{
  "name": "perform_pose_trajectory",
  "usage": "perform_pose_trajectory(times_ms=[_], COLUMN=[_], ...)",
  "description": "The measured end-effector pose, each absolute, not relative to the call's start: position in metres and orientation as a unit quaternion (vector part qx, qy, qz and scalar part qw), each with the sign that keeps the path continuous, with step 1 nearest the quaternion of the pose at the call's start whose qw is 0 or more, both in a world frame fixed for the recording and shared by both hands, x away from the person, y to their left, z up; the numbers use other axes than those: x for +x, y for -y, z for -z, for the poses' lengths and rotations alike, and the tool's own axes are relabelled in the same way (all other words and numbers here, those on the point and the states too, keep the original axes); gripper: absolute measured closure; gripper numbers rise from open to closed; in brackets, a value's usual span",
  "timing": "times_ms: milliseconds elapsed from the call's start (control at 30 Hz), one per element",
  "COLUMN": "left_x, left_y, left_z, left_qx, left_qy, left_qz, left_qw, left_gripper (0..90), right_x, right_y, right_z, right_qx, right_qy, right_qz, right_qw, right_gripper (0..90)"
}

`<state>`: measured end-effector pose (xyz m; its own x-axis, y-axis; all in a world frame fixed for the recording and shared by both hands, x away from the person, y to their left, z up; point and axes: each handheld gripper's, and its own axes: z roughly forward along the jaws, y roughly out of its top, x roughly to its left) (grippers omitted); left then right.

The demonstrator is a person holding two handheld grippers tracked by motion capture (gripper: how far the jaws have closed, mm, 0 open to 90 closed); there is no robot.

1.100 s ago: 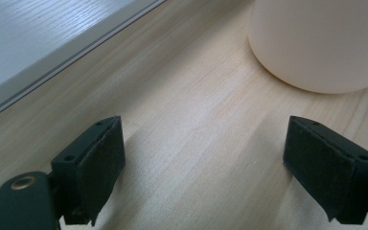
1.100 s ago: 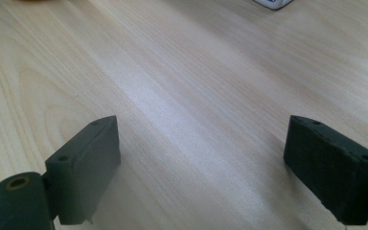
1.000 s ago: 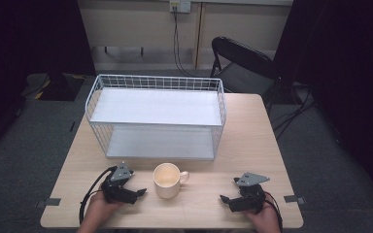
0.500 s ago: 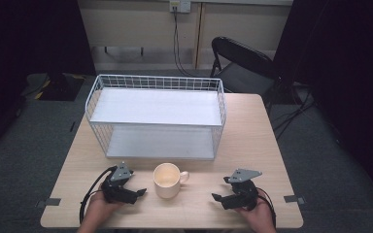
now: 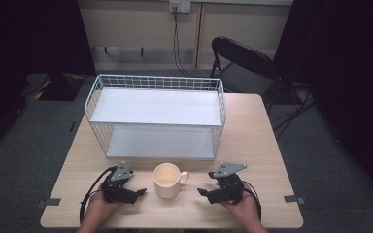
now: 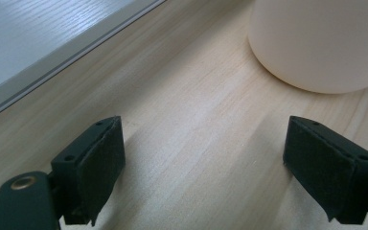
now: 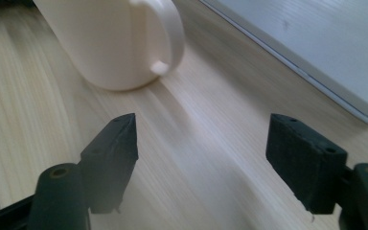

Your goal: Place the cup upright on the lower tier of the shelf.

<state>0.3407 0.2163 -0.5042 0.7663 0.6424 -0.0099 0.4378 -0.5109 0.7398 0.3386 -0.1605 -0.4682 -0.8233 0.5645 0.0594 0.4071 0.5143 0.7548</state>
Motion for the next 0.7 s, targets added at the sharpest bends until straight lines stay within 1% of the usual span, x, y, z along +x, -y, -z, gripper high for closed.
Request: perform_pose_trajectory(times_ms=[133,167,233,500,567,700], left_x=[0.341,0.341,0.341,0.341,0.341,0.341], left_y=[-0.216,-0.216,-0.216,-0.216,-0.216,-0.216], left_z=[0.504,0.504,0.504,0.504,0.504,0.504], left_qx=[0.859,0.859,0.859,0.859,0.859,0.859], left_qy=[-0.315,-0.315,-0.314,-0.314,-0.315,-0.314], left_qz=[-0.134,-0.134,-0.134,-0.134,-0.134,-0.134], left_qw=[0.381,0.381,0.381,0.381,0.381,0.381], left_gripper=[13.9,13.9,13.9,13.9,13.9,13.9], right_x=[0.34,0.341,0.341,0.348,0.351,0.354], right_y=[0.148,0.143,0.142,0.126,0.124,0.121], right_z=[0.465,0.465,0.465,0.464,0.465,0.465], right_qx=[0.272,0.269,0.27,0.283,0.281,0.288], right_qy=[-0.864,-0.864,-0.863,-0.85,-0.85,-0.844], right_qz=[-0.413,-0.418,-0.418,-0.437,-0.438,-0.444], right_qw=[0.092,0.087,0.087,0.083,0.084,0.083], right_gripper=[30.1,33.2,33.8,46.4,47.6,53.4])
